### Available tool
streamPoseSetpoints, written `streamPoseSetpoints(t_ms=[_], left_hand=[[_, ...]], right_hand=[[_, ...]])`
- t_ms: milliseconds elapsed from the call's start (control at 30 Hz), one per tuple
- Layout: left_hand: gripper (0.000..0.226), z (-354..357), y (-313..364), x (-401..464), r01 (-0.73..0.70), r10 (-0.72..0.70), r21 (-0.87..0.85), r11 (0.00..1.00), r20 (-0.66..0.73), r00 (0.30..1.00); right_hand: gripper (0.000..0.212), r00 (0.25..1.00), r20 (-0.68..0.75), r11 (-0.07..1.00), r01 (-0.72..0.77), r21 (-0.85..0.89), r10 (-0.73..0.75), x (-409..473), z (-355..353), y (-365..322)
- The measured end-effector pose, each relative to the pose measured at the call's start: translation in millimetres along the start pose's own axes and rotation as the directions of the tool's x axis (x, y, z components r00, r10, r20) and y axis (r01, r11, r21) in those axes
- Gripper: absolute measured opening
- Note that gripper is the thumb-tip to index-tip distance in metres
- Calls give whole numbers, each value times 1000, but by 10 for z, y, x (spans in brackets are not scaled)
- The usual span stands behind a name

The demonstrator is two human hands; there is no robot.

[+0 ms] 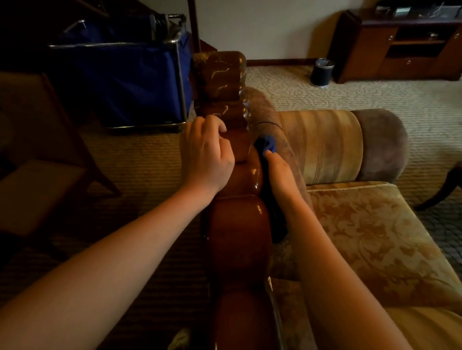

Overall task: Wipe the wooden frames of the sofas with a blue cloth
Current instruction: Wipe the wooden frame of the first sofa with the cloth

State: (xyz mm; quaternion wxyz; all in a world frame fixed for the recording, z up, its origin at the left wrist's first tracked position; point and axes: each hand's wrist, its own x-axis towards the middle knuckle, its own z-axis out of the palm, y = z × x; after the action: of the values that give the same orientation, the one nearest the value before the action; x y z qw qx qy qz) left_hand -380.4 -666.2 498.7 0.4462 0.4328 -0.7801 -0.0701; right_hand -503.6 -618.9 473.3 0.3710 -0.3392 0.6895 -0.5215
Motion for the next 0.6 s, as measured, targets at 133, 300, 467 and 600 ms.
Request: streamPoseSetpoints(t_ms=[133, 300, 467, 600], left_hand=[[38, 11, -10, -2, 17, -16, -30, 999, 16, 1000], [42, 3, -18, 15, 19, -17, -40, 999, 48, 999], [45, 28, -76, 53, 16, -10, -73, 997, 76, 997], [43, 22, -94, 66, 6, 6, -148, 989, 83, 997]], right_hand=[[30, 1000, -14, 995, -19, 102, 21, -462, -67, 119], [28, 992, -94, 995, 90, 49, -85, -823, 16, 26], [35, 958, -138, 891, 174, -418, -252, -632, 295, -211], [35, 975, -185, 959, 66, -277, -121, -329, 232, -316]])
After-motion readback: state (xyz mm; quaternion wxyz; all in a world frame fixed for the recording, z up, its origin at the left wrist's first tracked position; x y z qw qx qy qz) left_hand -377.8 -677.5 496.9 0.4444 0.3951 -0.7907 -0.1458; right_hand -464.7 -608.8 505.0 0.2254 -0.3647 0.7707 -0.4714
